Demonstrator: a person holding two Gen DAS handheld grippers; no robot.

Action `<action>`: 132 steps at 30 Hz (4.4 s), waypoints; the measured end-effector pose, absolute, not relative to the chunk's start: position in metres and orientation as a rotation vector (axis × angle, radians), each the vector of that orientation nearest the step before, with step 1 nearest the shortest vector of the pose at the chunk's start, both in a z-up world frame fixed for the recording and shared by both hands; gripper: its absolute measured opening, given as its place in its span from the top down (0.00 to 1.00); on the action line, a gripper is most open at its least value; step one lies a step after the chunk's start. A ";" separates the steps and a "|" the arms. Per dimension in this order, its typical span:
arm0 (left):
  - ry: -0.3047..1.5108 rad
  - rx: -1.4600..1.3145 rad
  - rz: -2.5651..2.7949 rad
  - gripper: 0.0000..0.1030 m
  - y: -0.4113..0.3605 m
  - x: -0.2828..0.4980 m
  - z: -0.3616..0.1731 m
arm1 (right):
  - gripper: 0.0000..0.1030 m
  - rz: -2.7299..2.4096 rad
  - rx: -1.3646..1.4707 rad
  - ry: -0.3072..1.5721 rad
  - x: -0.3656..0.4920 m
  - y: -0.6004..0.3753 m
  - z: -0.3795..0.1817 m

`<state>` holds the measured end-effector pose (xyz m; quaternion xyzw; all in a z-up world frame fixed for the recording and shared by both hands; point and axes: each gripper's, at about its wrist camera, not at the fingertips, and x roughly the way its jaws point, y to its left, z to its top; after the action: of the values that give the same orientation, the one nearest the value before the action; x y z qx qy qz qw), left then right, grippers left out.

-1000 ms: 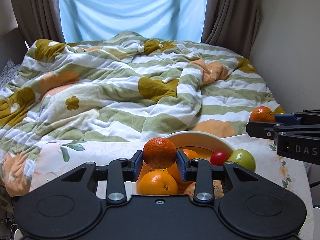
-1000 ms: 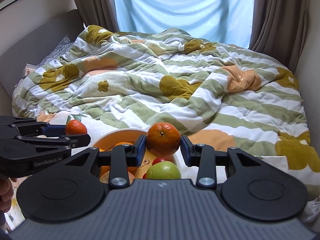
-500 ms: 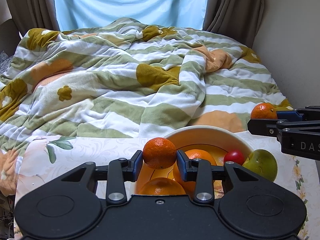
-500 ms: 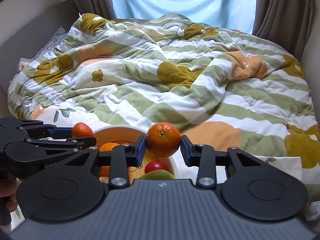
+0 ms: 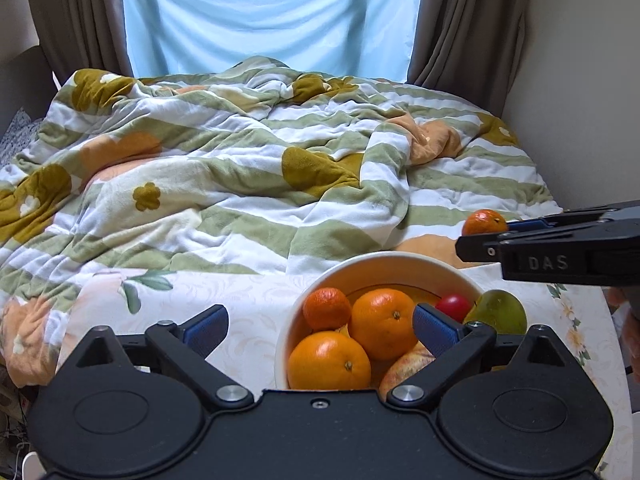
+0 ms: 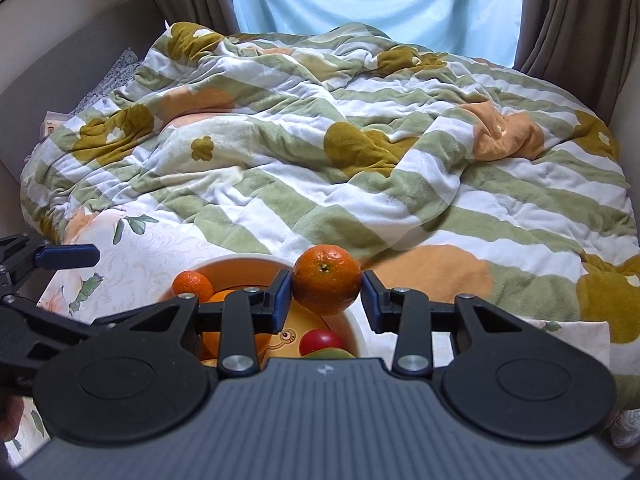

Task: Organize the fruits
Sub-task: 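Release the mandarins into the bowl by opening both grippers, then move both grippers back toward the kiwi and green apple, then grasp the brown kiwi with the left gripper while the right gripper grasps the green apple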

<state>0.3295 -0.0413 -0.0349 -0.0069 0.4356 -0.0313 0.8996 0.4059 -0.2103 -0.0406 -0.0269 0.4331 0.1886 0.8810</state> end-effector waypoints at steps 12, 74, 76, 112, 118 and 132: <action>0.878 0.004 -0.034 0.02 -0.034 0.307 -0.032 | 0.49 0.426 -0.078 0.945 0.412 -0.190 -0.062; 0.723 0.011 -0.026 0.00 0.018 0.089 0.005 | 0.00 0.279 -0.064 0.844 0.148 -0.212 0.014; 0.737 0.033 -0.032 0.00 0.028 0.091 -0.004 | 0.00 0.254 -0.069 0.845 0.140 -0.204 0.005; 0.963 0.132 -0.247 0.43 0.093 0.196 -0.118 | 0.00 0.115 0.079 0.917 0.157 -0.118 -0.107; 0.952 0.159 -0.261 0.44 0.092 0.194 -0.119 | 0.01 0.116 0.074 0.925 0.160 -0.115 -0.111; 0.925 0.166 -0.260 0.44 0.090 0.190 -0.121 | 0.16 0.131 0.086 0.961 0.173 -0.111 -0.121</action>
<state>0.1898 0.0902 -0.1207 0.0796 0.4444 -0.1250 0.8835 0.1731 -0.1110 -0.1207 0.0412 0.4616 0.0632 0.8839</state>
